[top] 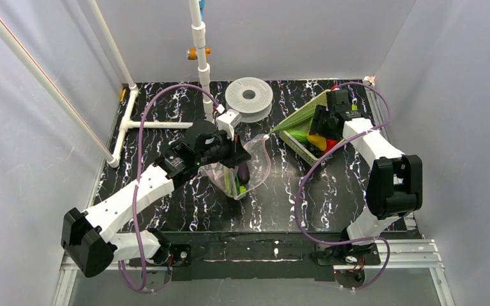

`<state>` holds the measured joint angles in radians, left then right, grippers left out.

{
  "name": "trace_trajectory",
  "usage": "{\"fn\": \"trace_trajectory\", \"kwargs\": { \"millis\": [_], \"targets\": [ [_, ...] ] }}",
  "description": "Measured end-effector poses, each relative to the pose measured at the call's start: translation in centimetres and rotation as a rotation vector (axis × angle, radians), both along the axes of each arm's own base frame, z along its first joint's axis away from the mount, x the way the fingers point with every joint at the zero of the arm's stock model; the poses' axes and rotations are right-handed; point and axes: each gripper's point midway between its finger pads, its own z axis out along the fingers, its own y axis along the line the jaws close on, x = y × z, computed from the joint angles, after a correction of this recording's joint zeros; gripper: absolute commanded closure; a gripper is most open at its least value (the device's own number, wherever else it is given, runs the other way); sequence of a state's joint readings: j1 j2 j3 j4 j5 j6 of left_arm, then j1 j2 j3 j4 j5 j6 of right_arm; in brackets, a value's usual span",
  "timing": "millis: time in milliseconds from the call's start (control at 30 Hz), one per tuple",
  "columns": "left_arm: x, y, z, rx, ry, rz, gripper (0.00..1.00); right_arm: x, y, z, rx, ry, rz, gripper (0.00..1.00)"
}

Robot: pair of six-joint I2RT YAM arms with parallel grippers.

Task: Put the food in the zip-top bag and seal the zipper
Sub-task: Pick up the fake fruit from the bin, then place the fake fruit in the zipper food storage bag.

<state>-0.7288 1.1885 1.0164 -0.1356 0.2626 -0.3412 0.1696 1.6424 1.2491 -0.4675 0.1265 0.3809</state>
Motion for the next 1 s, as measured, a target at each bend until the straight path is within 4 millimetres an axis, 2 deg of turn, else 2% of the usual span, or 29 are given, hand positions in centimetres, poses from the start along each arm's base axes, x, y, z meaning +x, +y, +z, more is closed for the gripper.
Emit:
{"fn": "trace_trajectory", "kwargs": {
  "millis": [133, 233, 467, 600, 800, 1000],
  "targets": [
    [0.0, 0.0, 0.0, 0.0, 0.0, 0.0, 1.0, 0.0, -0.1, 0.2, -0.003, 0.002, -0.002, 0.99],
    [0.0, 0.0, 0.0, 0.0, 0.0, 0.0, 1.0, 0.1, -0.1, 1.3, -0.005, -0.016, -0.001, 0.99],
    [0.0, 0.0, 0.0, 0.0, 0.0, 0.0, 1.0, -0.4, 0.1, 5.9, 0.026, -0.126, 0.013, 0.99],
    [0.0, 0.0, 0.0, 0.0, 0.0, 0.0, 1.0, -1.9, 1.6, 9.1, 0.12, -0.184, 0.064, 0.99],
    [0.0, 0.0, 0.0, 0.0, 0.002, 0.001, 1.0, -7.4, 6.5, 13.9, 0.278, -0.267, 0.251, 0.99],
    [0.0, 0.0, 0.0, -0.001, 0.004, 0.001, 1.0, -16.7, 13.8, 18.1, 0.463, -0.329, 0.582, 0.99]
  ]
}}
